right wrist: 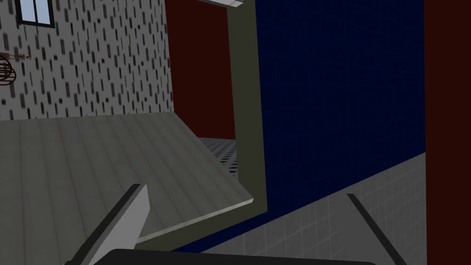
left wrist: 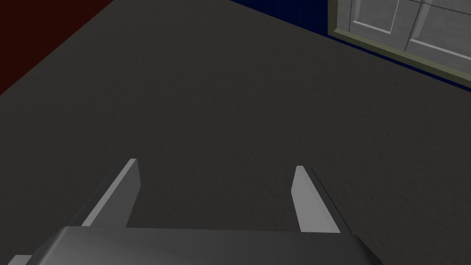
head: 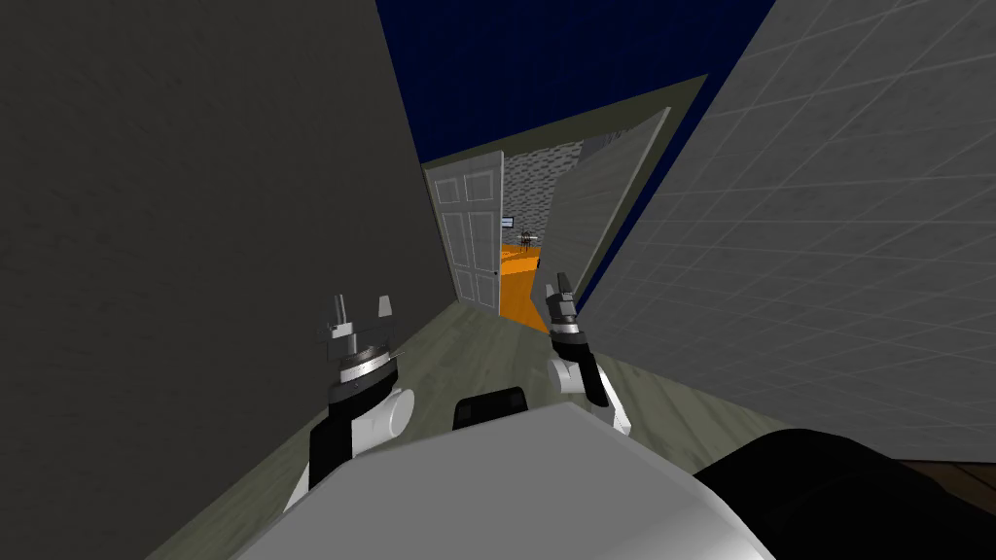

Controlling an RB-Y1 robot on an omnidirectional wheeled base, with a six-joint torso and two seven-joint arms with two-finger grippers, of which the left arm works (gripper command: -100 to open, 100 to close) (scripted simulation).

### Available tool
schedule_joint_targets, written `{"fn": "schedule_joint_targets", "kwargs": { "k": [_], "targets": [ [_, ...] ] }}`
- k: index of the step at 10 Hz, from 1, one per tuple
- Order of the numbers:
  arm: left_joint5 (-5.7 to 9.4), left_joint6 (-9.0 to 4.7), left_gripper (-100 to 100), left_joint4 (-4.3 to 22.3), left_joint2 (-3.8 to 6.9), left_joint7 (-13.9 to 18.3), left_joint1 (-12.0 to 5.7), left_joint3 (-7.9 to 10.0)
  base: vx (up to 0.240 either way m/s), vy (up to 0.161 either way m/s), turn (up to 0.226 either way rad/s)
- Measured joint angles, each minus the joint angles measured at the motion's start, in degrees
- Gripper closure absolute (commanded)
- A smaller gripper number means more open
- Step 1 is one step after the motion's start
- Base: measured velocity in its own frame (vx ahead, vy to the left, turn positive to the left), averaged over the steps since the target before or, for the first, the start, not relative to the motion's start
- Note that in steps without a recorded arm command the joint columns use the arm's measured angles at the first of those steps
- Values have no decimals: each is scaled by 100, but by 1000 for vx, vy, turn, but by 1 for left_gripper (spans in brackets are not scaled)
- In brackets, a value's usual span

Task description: Push the door open

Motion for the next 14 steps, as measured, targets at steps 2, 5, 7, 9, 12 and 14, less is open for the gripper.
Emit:
{"fn": "schedule_joint_targets", "kwargs": {
  "k": [2, 5, 7, 9, 12, 14],
  "targets": [
    [2, -50, -100, 205, 89, 3, -50, -15, 93, 2, -56],
    [2, -85, -100, 605, 212, -10, -255, -24, 119, -3, -54],
    [11, -113, -100, 887, 307, -3, -370, -24, 118, 0, -67],
    [-10, -151, -100, 1165, 363, -27, -471, -86, 97, 3, -58],
    [-9, -257, -100, 1668, 471, -34, -659, -107, 108, -4, -75],
    [-15, -262, -100, 1975, 520, -53, -812, -132, 113, 3, -52]
  ]
}}
